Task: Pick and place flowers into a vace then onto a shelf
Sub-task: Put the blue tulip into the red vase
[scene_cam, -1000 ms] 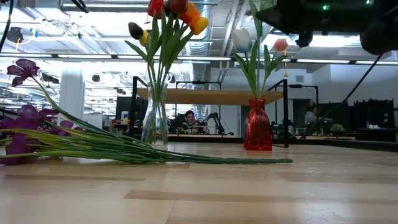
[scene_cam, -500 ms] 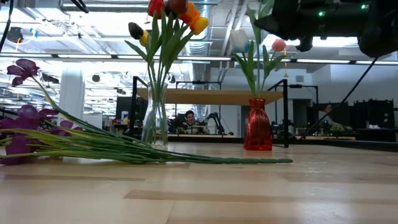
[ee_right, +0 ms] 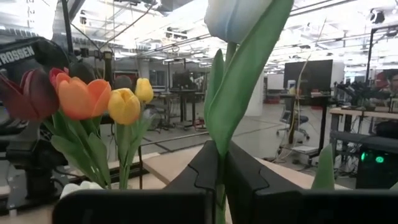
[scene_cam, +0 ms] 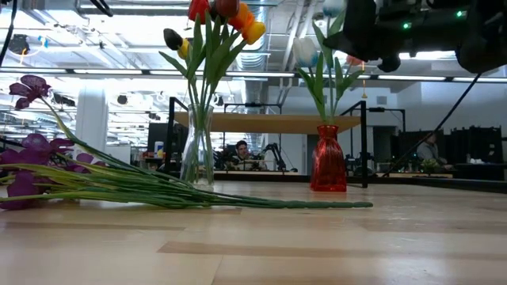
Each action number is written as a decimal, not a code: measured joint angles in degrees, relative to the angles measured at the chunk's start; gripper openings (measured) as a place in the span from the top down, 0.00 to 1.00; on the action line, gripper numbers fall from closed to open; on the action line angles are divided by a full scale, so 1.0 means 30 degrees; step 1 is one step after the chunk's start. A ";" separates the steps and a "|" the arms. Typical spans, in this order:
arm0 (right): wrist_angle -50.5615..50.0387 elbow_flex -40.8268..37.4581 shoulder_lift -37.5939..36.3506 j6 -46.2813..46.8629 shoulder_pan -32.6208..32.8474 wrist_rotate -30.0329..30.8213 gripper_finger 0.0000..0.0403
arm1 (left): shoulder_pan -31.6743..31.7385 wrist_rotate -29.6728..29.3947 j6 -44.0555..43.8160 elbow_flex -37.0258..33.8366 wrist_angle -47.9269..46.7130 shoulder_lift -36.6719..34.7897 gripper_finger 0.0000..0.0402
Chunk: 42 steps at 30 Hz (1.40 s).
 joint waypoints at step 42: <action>-0.8968 0.0000 -0.0270 0.4937 0.0656 -0.0596 0.80 | 0.0000 0.0005 -0.0170 0.0000 -0.0058 0.0007 0.85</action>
